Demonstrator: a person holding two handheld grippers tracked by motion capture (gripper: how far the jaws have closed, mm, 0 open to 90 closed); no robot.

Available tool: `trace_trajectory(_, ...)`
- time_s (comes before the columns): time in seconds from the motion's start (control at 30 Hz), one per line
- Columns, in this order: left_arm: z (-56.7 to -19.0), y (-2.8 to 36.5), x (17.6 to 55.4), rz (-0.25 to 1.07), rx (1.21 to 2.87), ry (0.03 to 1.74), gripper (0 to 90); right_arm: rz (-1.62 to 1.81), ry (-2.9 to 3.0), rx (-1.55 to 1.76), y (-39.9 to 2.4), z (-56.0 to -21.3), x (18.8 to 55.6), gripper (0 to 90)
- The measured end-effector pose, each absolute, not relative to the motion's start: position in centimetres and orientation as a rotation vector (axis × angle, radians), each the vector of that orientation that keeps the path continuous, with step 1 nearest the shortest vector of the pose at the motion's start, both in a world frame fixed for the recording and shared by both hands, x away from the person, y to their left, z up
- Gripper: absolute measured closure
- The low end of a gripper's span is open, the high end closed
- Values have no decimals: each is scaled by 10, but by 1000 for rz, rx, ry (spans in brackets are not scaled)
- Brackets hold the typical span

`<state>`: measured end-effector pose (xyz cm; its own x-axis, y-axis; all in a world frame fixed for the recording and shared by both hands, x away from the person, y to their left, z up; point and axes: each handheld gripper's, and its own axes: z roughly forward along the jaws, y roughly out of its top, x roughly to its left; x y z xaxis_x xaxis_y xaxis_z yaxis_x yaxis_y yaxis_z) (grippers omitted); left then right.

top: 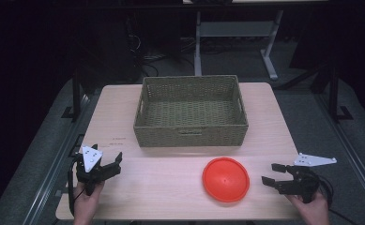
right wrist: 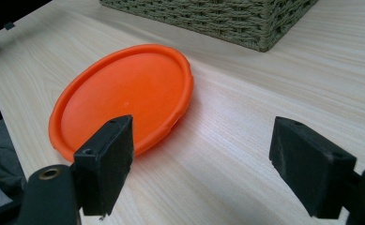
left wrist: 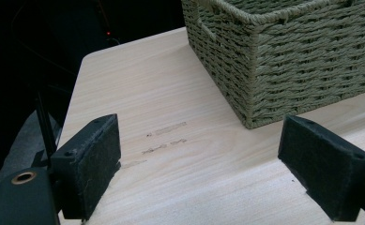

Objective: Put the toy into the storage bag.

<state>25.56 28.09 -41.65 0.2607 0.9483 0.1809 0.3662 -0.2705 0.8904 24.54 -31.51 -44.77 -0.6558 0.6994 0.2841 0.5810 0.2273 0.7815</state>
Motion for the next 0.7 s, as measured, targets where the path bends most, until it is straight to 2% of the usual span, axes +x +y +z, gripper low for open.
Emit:
trace_trajectory(0.53,-419,283,257,974,1800,1211,129,1333,2475,1274,-280,-442,263,239)
trace_trajectory(0.6,-420,282,257,974,1799,1207,129,1310,2521,1291,-270,-444,270,286)
trace_trajectory(0.67,-420,282,258,973,1803,1206,129,1296,2536,1301,-268,-445,272,288)
trace_trajectory(0.7,-420,282,258,976,1809,1206,129,1282,2560,1332,-263,-447,277,331)
